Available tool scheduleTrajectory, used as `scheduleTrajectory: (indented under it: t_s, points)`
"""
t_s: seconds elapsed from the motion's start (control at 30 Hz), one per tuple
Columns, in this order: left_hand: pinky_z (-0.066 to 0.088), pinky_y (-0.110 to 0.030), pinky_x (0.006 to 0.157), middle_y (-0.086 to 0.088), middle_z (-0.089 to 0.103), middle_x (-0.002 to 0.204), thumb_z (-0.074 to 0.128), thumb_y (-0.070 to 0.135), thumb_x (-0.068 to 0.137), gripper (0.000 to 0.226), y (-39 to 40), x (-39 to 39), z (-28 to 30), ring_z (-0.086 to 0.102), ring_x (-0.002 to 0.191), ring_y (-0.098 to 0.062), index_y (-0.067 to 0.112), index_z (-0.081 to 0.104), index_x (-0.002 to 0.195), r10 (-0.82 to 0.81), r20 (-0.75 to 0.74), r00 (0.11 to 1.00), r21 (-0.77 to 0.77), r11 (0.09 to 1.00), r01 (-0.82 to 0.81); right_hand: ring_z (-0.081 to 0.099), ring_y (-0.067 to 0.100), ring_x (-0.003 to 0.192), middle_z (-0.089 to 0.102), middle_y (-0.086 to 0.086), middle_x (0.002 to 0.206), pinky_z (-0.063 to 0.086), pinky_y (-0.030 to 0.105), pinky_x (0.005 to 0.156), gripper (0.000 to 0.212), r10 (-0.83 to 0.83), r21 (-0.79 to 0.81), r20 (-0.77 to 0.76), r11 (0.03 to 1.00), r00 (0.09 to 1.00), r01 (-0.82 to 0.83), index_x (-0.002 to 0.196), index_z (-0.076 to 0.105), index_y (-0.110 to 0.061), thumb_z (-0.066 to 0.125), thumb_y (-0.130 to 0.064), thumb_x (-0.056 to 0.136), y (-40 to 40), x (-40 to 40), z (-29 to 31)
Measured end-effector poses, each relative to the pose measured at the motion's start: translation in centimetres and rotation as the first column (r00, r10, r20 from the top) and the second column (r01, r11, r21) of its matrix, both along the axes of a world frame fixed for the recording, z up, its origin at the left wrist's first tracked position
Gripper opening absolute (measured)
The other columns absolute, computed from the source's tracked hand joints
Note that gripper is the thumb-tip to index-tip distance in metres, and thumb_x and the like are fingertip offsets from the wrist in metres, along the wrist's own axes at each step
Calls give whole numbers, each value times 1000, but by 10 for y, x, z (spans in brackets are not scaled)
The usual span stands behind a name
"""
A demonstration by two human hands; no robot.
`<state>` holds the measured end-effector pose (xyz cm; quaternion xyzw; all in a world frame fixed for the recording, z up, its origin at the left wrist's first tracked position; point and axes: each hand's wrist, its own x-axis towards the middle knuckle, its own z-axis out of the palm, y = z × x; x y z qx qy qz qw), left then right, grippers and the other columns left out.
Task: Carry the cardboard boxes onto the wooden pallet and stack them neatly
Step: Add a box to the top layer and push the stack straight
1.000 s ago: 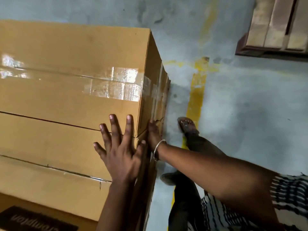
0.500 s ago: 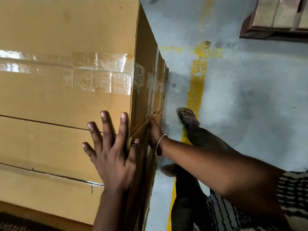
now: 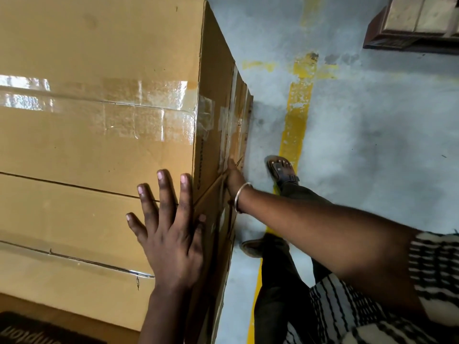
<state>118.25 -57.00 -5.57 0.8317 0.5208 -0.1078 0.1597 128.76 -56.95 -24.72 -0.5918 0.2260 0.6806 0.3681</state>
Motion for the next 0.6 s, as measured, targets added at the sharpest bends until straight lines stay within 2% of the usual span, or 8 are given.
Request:
scheduleTrajectory:
  t_s: [0.07,0.13,0.2,0.27,0.37,0.43,0.5,0.6]
  points:
    - [2,-69,113,6,-5,165,34,46,91,74,0,1,-1,-8,151,-27,37,-1,155,8,6,1000,0,1000,-8,29,27,145,30,6,159,20,53,119,92,-78,13,66,997,995,77,153,29,-24,26,-81,81,17,4,-12]
    - [3,-67,114,6,-3,165,36,45,90,77,0,2,-2,-6,152,-25,32,0,156,33,10,999,5,999,-33,42,25,136,44,1,150,28,52,115,104,-146,74,110,988,983,138,144,43,-32,26,-96,65,29,-18,-60]
    - [5,-64,116,9,-3,164,39,45,88,80,0,3,-2,-5,152,-21,30,1,156,64,18,998,13,998,-64,47,22,131,50,-4,143,32,52,112,109,-158,84,141,986,977,147,136,49,-39,26,-105,52,34,-38,-92]
    - [6,-60,117,14,0,164,44,49,89,79,-1,6,-1,-2,152,-17,31,6,156,107,37,994,31,994,-108,48,21,131,50,-6,144,32,51,112,104,-176,89,133,982,975,165,134,49,-40,27,-103,55,33,-49,-111]
    - [10,-60,116,9,11,163,49,52,88,81,0,13,-2,3,152,-17,29,11,156,160,41,986,71,984,-163,39,18,140,41,-12,151,24,51,117,104,-163,124,102,981,981,150,142,40,-45,30,-103,57,25,-51,-107]
    - [9,-62,115,10,5,164,47,49,90,81,1,15,-3,0,152,-19,31,5,156,140,14,990,66,988,-141,35,15,142,38,-13,153,21,50,119,103,-131,158,63,980,989,120,145,36,-45,30,-102,59,15,-49,-105]
    - [6,-64,114,15,-3,163,41,48,92,78,1,14,-4,-6,152,-17,35,-1,155,121,6,993,28,992,-122,37,18,141,41,-9,153,22,52,118,100,-100,149,46,985,994,92,144,38,-45,30,-101,61,7,-35,-85]
    - [2,-64,113,19,-3,163,38,45,88,77,1,10,-3,-7,152,-16,38,0,155,96,33,995,1,995,-96,43,28,137,47,4,148,30,56,114,100,-53,105,146,994,988,37,138,48,-37,31,-99,61,-2,-6,-83]
